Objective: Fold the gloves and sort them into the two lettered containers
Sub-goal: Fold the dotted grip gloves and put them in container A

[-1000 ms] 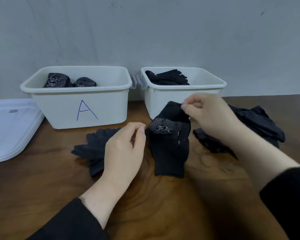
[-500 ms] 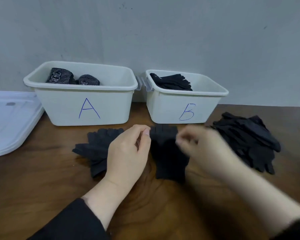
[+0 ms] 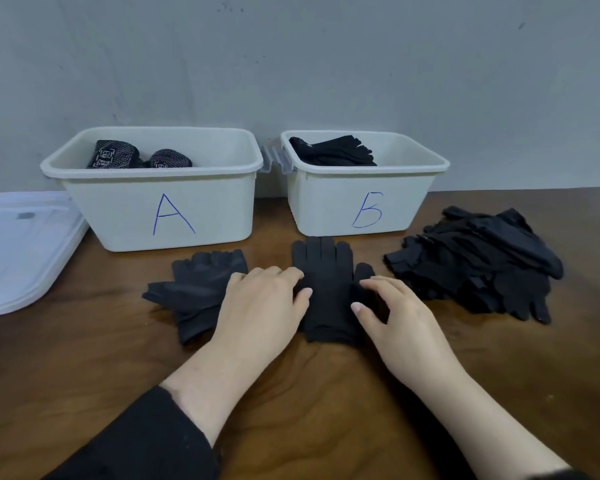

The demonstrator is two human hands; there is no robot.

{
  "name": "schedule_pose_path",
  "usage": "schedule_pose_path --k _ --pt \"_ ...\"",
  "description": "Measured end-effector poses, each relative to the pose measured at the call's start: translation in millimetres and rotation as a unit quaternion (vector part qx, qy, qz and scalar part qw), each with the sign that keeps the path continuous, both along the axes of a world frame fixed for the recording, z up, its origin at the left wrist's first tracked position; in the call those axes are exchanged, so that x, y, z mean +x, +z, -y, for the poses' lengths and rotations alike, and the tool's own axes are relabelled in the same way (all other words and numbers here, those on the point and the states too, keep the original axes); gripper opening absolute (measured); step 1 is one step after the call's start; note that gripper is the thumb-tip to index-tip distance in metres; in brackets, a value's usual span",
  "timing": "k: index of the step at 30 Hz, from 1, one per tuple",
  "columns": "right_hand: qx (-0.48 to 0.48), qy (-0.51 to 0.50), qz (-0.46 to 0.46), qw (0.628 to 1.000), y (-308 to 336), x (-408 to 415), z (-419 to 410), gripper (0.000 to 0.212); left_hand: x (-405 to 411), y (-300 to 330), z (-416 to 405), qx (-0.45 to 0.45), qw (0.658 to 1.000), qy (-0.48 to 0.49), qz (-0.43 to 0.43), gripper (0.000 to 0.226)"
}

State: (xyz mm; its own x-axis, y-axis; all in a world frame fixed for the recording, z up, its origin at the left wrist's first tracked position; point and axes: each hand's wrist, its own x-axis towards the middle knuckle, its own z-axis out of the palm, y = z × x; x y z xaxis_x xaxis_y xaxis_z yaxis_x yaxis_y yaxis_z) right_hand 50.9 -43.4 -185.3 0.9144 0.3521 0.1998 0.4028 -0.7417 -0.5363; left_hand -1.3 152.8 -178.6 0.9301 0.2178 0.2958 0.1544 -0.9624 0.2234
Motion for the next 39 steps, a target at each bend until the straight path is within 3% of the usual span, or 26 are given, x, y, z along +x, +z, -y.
schedule_pose_path --k 7,20,34,39 --pt "0.024 0.012 -0.009 1.0 1 6 -16 0.042 11 -4 12 0.004 1.0 0.008 -0.015 0.041" --pt "0.029 0.046 -0.004 0.999 -8 13 -19 0.041 27 -7 19 -0.093 0.994 0.058 0.022 0.041" --pt "0.04 0.146 0.008 0.988 -10 -1 -73 0.041 -24 0 -39 0.002 0.993 0.114 0.006 0.04" --pt "0.04 0.136 0.066 0.988 -11 -4 -68 0.031 -26 1 -38 0.022 0.996 0.054 0.064 0.02"
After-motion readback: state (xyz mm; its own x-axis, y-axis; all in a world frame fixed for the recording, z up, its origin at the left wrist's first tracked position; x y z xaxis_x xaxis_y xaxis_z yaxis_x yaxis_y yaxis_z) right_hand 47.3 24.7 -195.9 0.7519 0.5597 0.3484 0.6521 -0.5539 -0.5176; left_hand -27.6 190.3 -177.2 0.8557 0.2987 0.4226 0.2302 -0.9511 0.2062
